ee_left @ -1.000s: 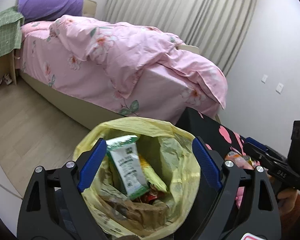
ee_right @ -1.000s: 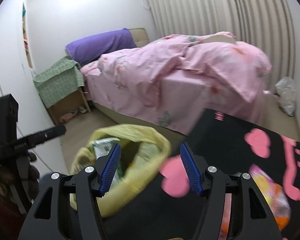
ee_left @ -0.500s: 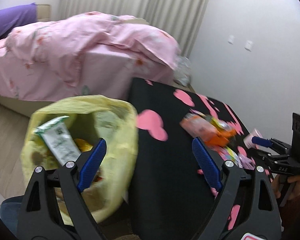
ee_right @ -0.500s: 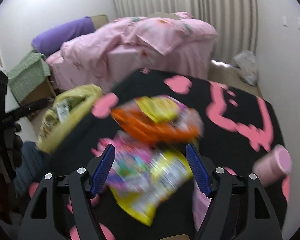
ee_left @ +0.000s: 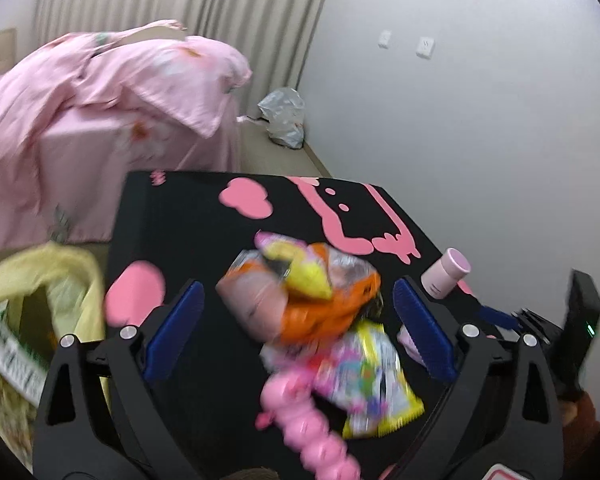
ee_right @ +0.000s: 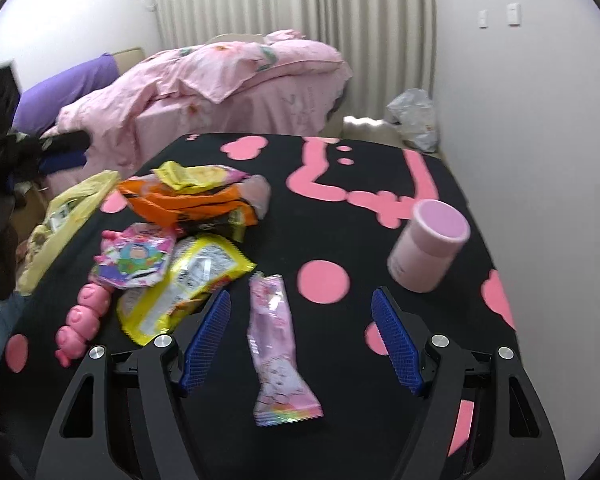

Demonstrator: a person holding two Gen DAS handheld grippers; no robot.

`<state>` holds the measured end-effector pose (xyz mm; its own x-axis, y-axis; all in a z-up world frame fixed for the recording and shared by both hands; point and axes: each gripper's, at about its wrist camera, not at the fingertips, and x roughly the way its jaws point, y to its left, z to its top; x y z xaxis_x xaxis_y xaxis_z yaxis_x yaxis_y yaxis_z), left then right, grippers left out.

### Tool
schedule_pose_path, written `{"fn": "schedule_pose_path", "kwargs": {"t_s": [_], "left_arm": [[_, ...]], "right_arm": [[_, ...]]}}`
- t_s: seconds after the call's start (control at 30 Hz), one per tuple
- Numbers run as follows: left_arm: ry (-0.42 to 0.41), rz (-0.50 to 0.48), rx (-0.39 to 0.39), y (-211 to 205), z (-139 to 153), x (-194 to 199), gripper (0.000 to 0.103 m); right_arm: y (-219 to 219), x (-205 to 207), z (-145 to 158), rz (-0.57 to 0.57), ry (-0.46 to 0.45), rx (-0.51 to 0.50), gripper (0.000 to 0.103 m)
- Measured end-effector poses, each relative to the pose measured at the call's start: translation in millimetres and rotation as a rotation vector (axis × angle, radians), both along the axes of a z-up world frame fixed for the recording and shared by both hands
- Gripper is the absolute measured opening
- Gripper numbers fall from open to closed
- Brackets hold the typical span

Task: Collect trash

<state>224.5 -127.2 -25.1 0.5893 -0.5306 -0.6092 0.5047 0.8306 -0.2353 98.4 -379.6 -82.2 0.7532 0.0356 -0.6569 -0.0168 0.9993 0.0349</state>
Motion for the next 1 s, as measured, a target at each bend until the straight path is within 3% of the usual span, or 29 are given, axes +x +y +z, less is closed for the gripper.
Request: {"fn": "schedule_pose_path", "kwargs": {"t_s": [0.07,0.2,0.33,0.4,0.47,0.77,0.9,1.0], "left_arm": [[0.024,-0.023,0.054,-28.9,-6.6,21.0,0.089],[0.128,-0.015,0.179,-67.2,-36.0,60.3,0.074],[0.218,0.006,0.283,-75.9,-68.6,73.2,0.042],[0.217,0.021,0.239,-67.2,-68.3,68.0,0.038],[0.218,0.025,0.178,-55.7,-62.4,60.6,0.015],[0.115,0.024,-0.003,-1.1,-4.7,2.8,0.013],[0.123,0.04,-0.049,27.5,4.3,-17.5,0.013],[0.178,0.033,-0.054,51.3,-5.1,-35.0,0.013]], "right_arm": [[-1.7,-2.3,-0.8,0.0,-0.006,0.01,0.07],[-6.9,-8.8,-3.2,0.013,-0.01,0.05,0.07],[-6.6,-11.7,-5.8,0.029,-0.005,0.064,0.07],[-6.1,-13.2,-7.8,0.033,-0.006,0.069,0.07],[-5.9,-12.8,-10.3,0.037,-0.001,0.081,0.07],[7.7,-11.5,-10.5,0.063,0.009,0.074,0.07],[17.8,-11.7,-7.2,0.087,0.007,0.063,0.07],[25.3,-9.2,-7.6,0.112,0.012,0.06,0.07]]}}
